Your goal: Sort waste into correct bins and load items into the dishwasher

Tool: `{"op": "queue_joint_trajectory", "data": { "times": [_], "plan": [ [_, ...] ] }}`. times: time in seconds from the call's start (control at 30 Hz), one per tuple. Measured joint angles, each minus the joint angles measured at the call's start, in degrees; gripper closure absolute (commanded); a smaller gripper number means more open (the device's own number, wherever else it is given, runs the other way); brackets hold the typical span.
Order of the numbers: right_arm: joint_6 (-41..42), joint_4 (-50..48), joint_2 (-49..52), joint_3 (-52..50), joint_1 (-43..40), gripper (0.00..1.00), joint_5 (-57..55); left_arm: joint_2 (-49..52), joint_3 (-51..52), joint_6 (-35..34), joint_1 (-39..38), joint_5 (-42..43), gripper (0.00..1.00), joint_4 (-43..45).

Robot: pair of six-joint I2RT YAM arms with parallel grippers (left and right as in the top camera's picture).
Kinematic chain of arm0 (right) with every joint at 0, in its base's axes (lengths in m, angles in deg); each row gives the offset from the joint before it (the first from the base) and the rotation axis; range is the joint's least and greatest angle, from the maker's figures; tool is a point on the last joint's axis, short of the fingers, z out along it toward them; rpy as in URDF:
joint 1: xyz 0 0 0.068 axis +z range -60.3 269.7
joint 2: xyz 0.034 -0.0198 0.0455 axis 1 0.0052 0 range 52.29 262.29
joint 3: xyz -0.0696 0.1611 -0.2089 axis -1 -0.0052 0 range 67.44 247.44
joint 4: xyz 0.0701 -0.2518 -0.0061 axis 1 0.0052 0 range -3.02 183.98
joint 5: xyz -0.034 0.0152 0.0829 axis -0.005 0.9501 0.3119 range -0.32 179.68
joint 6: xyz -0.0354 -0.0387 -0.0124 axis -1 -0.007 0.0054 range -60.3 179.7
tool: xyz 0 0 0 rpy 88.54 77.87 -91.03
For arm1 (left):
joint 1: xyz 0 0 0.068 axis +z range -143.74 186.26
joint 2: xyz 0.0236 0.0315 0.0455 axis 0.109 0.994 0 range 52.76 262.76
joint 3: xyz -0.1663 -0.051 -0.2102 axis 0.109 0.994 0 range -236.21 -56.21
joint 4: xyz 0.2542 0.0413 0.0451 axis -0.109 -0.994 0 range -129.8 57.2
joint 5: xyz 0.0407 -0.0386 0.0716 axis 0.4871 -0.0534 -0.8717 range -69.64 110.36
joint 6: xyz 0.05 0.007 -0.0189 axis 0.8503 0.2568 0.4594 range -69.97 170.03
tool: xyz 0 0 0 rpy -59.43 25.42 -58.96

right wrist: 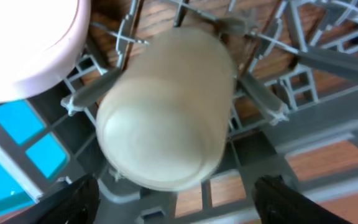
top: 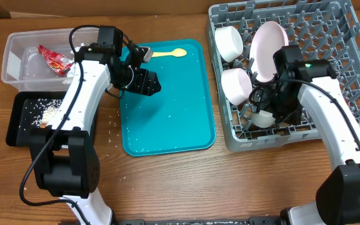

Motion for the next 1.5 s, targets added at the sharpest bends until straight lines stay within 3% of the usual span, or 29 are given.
{"op": "queue_joint_trajectory", "data": {
  "times": [0.27, 0.53, 0.73, 0.97, 1.2, 1.5],
  "plan": [
    [-0.5, 4.2, 0.2, 15.0, 1.8, 0.16, 0.1, 0.0, 0.0, -0.1, 0.0, -2.5, 0.28, 3.4],
    [-0.7, 2.4, 0.2, 16.4, 6.9, 0.15, 0.4, 0.9, -0.1, -1.0, -0.7, -12.1, 0.23, 28.7],
    [-0.7, 2.5, 0.2, 16.4, 8.0, 0.15, 0.4, 9.8, -0.8, 2.4, -5.2, -16.2, 0.34, 42.3],
    [-0.7, 2.5, 0.2, 16.4, 8.0, 0.15, 0.4, 22.5, -0.4, -2.6, -9.9, -26.4, 0.35, 51.3],
    [-0.7, 2.5, 0.2, 16.4, 8.0, 0.15, 0.4, 22.6, -0.4, -9.7, -10.8, -31.0, 0.35, 57.5],
    [-0.7, 1.4, 0.2, 16.4, 8.0, 0.15, 0.3, 22.6, -0.4, -10.9, -10.8, -31.7, 0.32, 60.5]
  ]
}}
